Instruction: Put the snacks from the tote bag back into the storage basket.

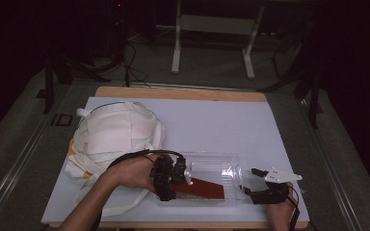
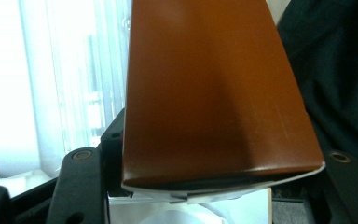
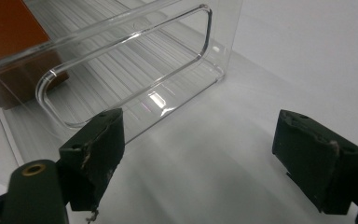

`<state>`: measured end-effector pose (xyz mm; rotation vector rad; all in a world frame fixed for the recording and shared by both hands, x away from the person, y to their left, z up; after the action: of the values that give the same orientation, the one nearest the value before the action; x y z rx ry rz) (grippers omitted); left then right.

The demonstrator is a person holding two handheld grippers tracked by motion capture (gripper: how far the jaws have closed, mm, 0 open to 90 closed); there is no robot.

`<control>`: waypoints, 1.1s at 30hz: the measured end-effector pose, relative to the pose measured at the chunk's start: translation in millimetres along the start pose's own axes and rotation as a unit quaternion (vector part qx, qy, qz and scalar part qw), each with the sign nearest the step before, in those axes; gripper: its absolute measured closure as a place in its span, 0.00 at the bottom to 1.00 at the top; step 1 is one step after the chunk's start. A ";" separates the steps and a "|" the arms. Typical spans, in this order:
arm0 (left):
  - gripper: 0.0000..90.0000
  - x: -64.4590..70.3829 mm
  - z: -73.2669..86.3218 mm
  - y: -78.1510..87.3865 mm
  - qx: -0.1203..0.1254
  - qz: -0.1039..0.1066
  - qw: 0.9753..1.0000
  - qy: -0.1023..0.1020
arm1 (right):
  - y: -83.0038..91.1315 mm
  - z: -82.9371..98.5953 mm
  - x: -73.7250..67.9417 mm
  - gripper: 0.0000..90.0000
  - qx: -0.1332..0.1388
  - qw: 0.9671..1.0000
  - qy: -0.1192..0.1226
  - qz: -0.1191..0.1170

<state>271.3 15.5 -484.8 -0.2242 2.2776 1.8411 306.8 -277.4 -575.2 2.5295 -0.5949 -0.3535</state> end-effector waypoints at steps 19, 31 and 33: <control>0.32 4.8 2.4 -13.0 -0.021 0.035 0.999 0.016 | 0.0 0.1 0.2 0.18 -0.001 1.000 -0.001 -0.004; 0.30 6.3 8.5 -17.5 -0.033 0.047 0.998 0.022 | 0.0 0.2 0.3 0.18 -0.002 1.000 -0.002 -0.005; 0.30 6.9 9.0 -16.4 -0.031 0.047 0.998 0.024 | 0.0 0.2 0.2 0.18 -0.001 1.000 -0.002 -0.005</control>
<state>269.2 21.0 -503.9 -0.1740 2.3011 1.9760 306.9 -277.6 -575.4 2.5302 -0.5835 -0.3621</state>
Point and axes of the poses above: each handheld gripper's, and its own axes: y roughly backward along the jaws, z roughly out of its underside, x roughly to its right, the point moved 7 cm from there along -y, roughly forward along the jaws, and after that the axes turned 13 degrees about -z, right-handed, at the moved point
